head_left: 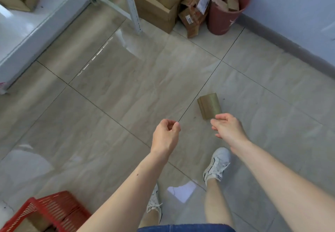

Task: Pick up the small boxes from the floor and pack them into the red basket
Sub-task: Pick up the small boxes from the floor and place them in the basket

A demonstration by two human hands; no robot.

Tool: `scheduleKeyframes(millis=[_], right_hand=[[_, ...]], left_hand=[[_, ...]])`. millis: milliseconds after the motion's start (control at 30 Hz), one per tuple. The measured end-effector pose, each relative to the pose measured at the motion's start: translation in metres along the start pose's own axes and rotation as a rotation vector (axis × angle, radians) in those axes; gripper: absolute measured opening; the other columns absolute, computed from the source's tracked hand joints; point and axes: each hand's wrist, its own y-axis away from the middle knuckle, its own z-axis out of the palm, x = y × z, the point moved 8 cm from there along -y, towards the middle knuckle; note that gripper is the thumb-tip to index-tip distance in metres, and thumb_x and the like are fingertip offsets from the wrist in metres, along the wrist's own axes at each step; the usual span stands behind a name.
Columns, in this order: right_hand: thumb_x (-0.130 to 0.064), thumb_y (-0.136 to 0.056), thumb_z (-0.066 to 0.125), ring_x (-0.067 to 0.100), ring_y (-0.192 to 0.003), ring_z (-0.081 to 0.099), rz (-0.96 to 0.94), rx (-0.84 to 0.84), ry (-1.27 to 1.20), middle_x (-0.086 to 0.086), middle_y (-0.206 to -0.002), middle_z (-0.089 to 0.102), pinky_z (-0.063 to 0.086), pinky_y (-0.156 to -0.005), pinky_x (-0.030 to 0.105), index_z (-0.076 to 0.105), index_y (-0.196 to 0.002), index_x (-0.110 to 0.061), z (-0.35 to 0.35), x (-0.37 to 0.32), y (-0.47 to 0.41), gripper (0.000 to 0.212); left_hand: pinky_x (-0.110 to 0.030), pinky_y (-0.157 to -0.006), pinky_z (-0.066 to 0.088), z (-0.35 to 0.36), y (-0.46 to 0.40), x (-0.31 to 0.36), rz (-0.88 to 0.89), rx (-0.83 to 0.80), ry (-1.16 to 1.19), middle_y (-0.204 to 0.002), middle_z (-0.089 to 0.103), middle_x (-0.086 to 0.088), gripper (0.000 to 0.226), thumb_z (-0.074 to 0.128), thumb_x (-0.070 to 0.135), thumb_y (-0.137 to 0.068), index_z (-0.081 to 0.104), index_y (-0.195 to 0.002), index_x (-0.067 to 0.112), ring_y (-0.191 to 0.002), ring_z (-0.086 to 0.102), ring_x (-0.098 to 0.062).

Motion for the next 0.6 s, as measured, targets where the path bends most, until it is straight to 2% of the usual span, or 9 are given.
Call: scheduleKeyframes(millis=[167,300,400,467,533,600], right_hand=[[-0.019,-0.086,0.065,0.025,-0.104,0.067,0.018,-0.027,0.035,0.009,-0.108,0.069,0.052,-0.098,0.047,0.059,-0.107,-0.018,-0.040,-0.009,-0.088,0.021],[-0.019,-0.087,0.065,0.025,-0.103,0.068,0.041,-0.074,0.100,0.009,-0.108,0.069,0.052,-0.098,0.046,0.059,-0.108,-0.015,-0.050,-0.004,-0.151,0.023],[-0.018,-0.089,0.063,0.021,-0.100,0.065,0.057,-0.093,0.139,0.005,-0.109,0.067,0.052,-0.093,0.040,0.059,-0.119,-0.010,-0.050,0.006,-0.197,0.031],[-0.018,-0.091,0.062,0.018,-0.098,0.061,0.037,-0.104,0.204,0.003,-0.110,0.064,0.048,-0.089,0.031,0.059,-0.123,-0.012,-0.046,0.014,-0.227,0.033],[-0.019,-0.090,0.063,0.019,-0.108,0.060,0.031,-0.098,0.281,0.005,-0.120,0.064,0.042,-0.092,0.026,0.058,-0.127,-0.011,-0.040,0.027,-0.257,0.038],[-0.023,-0.091,0.064,0.022,-0.125,0.055,0.041,-0.111,0.346,0.007,-0.137,0.058,0.038,-0.100,0.027,0.052,-0.134,-0.010,-0.033,0.045,-0.284,0.046]], left_hand=[[-0.039,-0.083,0.053,0.073,-0.055,0.027,-0.053,0.029,0.007,-0.099,0.072,0.000,0.016,0.052,0.032,-0.088,0.061,-0.096,0.022,-0.097,0.066,-0.020],[-0.035,-0.080,0.051,0.123,-0.100,0.034,-0.094,0.058,0.005,-0.099,0.070,-0.002,0.019,0.053,0.029,-0.091,0.063,-0.100,0.017,-0.095,0.065,-0.022],[-0.034,-0.082,0.049,0.155,-0.137,0.033,-0.098,0.067,-0.029,-0.093,0.066,0.000,0.019,0.053,0.027,-0.092,0.063,-0.103,0.015,-0.091,0.062,-0.023],[-0.034,-0.085,0.048,0.175,-0.164,0.027,-0.102,0.046,-0.053,-0.094,0.064,0.001,0.020,0.053,0.026,-0.093,0.063,-0.107,0.015,-0.091,0.060,-0.020],[-0.035,-0.090,0.049,0.195,-0.191,0.013,-0.114,0.010,-0.058,-0.104,0.065,-0.002,0.022,0.053,0.027,-0.095,0.061,-0.112,0.015,-0.097,0.061,-0.021],[-0.036,-0.098,0.048,0.215,-0.217,-0.004,-0.133,-0.035,-0.085,-0.120,0.063,-0.004,0.032,0.052,0.029,-0.096,0.058,-0.124,0.014,-0.111,0.060,-0.023]])
